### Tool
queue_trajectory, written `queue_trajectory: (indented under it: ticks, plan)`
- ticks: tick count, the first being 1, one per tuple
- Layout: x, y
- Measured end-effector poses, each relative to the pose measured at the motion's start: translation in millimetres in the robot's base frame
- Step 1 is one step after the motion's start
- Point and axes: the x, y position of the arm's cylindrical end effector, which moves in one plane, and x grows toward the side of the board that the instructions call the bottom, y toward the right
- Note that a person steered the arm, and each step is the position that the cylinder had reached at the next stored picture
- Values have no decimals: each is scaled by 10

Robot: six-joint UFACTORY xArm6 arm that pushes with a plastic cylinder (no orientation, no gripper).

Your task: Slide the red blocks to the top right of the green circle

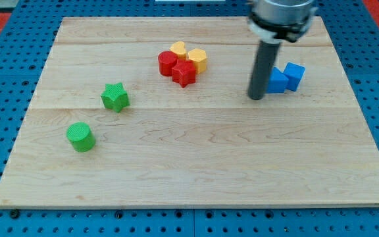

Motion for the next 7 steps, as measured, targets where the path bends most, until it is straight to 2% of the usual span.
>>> queue_trajectory:
  ticks: [1, 2, 4, 7]
  plan:
    - [-84, -408]
    - [-487, -501]
    - [-685, -1300]
    - [-1272, -1157]
